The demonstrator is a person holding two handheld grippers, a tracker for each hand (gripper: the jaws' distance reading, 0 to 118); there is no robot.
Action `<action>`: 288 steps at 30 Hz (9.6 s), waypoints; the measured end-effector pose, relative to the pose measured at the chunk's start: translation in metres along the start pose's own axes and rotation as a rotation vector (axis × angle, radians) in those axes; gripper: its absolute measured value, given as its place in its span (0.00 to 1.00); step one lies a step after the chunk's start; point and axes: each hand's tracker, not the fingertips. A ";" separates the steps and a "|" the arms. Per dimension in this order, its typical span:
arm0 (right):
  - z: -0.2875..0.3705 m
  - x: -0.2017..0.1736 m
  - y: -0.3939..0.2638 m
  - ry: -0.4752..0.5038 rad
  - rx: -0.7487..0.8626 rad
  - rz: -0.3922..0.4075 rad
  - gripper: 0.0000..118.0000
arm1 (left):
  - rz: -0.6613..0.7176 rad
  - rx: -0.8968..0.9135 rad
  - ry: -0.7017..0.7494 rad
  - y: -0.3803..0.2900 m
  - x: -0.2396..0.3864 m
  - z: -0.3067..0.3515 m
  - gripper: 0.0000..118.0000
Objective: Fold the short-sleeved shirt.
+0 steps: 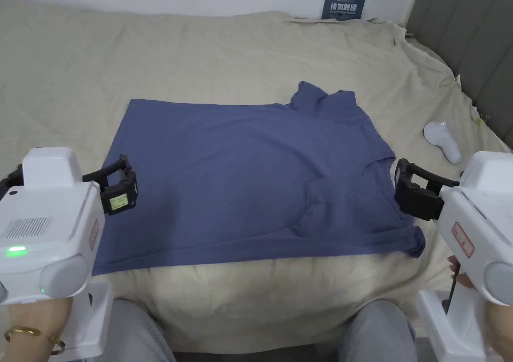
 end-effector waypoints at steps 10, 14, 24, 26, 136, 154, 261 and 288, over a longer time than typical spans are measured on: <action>-0.006 0.008 -0.018 0.015 -0.023 -0.015 0.00 | -0.013 -0.026 -0.072 -0.009 0.005 0.004 0.00; -0.004 0.004 -0.020 0.017 -0.028 -0.020 0.00 | -0.001 -0.028 -0.077 -0.010 0.005 0.004 0.00; -0.024 0.012 -0.006 0.028 -0.107 -0.052 0.00 | 0.001 -0.018 -0.086 -0.011 0.011 0.006 0.00; -0.037 0.017 0.001 0.051 -0.176 -0.094 0.20 | 0.008 -0.018 -0.087 -0.012 0.010 0.006 0.00; -0.335 0.028 0.001 -0.118 -0.717 -0.204 0.04 | 0.366 -0.624 0.086 -0.008 -0.030 -0.302 0.01; -0.219 0.040 0.083 -0.089 -0.299 -0.075 0.71 | 0.054 -0.277 0.037 0.067 -0.031 -0.207 0.97; -0.262 0.034 -0.015 -0.035 -0.810 -0.069 0.06 | 0.063 -0.918 -0.072 -0.016 -0.031 -0.280 0.03; -0.148 0.069 -0.018 0.045 -0.721 -0.173 0.06 | 0.340 -0.700 -0.031 -0.025 -0.120 -0.104 0.01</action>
